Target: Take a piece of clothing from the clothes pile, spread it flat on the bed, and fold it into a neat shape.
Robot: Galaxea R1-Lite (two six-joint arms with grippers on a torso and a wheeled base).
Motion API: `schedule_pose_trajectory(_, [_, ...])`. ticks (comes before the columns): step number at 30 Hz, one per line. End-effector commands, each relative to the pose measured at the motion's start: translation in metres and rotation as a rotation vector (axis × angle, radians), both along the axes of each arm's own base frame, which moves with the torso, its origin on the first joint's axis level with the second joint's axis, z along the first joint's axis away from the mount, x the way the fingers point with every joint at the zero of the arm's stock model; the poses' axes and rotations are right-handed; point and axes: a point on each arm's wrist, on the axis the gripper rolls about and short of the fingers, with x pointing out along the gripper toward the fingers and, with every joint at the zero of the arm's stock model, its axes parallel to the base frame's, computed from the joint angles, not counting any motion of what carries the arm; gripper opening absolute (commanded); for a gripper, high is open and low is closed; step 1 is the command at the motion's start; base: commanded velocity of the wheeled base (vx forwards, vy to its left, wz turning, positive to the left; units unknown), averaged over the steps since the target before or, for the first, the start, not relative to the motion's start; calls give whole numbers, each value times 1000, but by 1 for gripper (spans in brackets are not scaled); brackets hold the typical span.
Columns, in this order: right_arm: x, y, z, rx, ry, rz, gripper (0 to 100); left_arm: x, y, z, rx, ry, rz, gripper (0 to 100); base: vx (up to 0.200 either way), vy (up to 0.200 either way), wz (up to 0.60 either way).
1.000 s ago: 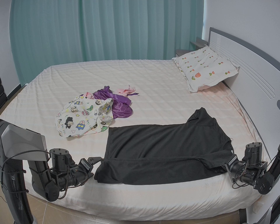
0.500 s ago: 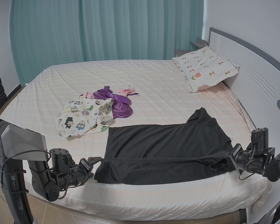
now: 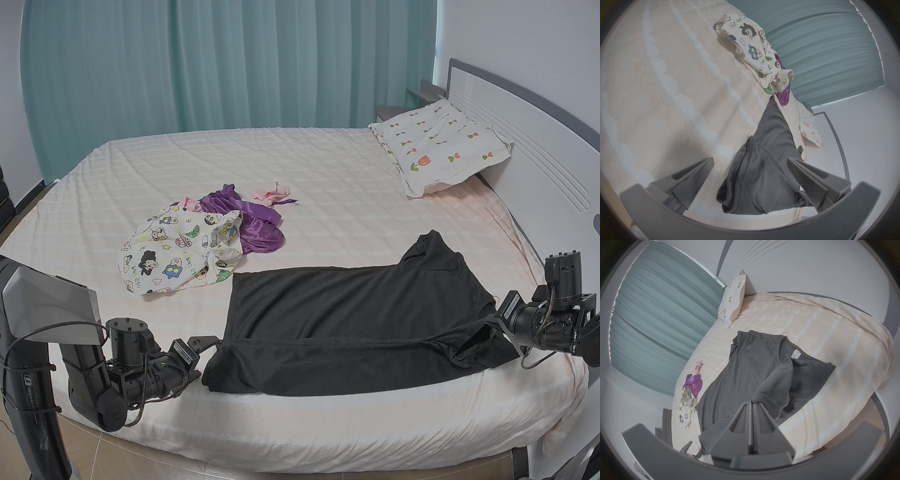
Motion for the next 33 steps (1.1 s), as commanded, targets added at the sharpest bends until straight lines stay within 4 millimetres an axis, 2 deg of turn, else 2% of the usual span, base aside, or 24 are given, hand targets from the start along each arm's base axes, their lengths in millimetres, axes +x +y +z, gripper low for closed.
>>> schedule_pose_trajectory(1, [-2,-4,7,-2,-14,9,0,0,0,0,-2,0,0,100,0,0,0])
schedule_pose_trajectory(10, [-4,-12,9,-22,69,57,0,0,0,0,-3,0,-1,100,0,0,0])
schedule_pose_trajectory(13, [-5,-12,2,-61,123,91,0,1,0,0,-3,-1,-1,100,0,0,0])
schedule_pose_trajectory(14, [-5,-12,-3,-74,155,103,100,1,0,0,-3,-1,0,100,0,0,0])
schedule_pose_trajectory(16, [-6,-12,-9,-93,194,117,100,1,0,0,-4,-1,1,100,0,0,0])
schedule_pose_trajectory(25, [-3,-12,-9,-111,187,127,100,1,0,0,-4,-1,1,100,0,0,0])
schedule_pose_trajectory(33, [16,-12,-13,-114,194,129,100,2,1,0,0,-6,12,100,0,0,0])
